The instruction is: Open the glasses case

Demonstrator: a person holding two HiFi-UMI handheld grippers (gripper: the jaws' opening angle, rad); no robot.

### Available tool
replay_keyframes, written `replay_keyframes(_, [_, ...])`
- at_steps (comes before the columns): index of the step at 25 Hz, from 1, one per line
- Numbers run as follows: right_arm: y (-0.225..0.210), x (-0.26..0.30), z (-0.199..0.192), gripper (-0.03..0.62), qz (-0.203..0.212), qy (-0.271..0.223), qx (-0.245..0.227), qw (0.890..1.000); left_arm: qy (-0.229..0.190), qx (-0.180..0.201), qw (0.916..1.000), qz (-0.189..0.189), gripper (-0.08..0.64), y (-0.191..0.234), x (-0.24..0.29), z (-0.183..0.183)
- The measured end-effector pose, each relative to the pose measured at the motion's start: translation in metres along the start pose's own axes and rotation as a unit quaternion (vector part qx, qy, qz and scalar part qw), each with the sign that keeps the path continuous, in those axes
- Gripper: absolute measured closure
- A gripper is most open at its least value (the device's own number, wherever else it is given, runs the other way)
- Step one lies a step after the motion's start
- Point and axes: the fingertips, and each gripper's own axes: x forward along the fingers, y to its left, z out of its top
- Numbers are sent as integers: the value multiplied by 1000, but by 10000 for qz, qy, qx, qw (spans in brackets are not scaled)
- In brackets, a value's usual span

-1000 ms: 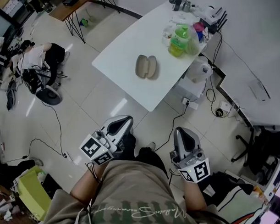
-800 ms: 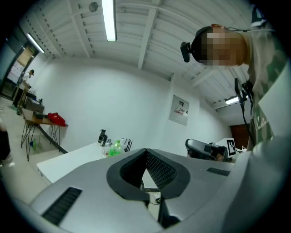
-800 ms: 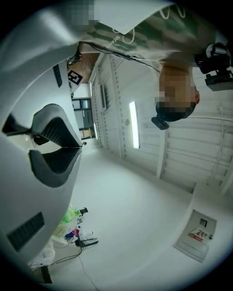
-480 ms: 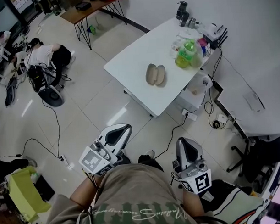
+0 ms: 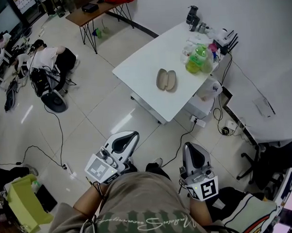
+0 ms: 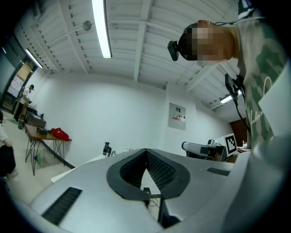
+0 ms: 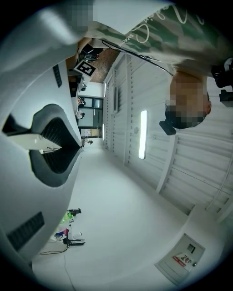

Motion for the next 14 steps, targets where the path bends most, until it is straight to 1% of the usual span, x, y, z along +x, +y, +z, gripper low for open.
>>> replay_keyframes(3, [0, -2, -2, 584, -89, -14, 103, 9999, 33, -57, 10000, -6, 555, 3, -4, -3])
replay_keyframes(6, [0, -3, -4, 584, -124, 11, 91, 9999, 54, -80, 10000, -6, 555, 6, -5, -4])
replay_keyframes(14, [3, 1, -3, 584, -76, 15, 83, 9999, 143, -70, 9998, 96, 555, 10, -1, -4])
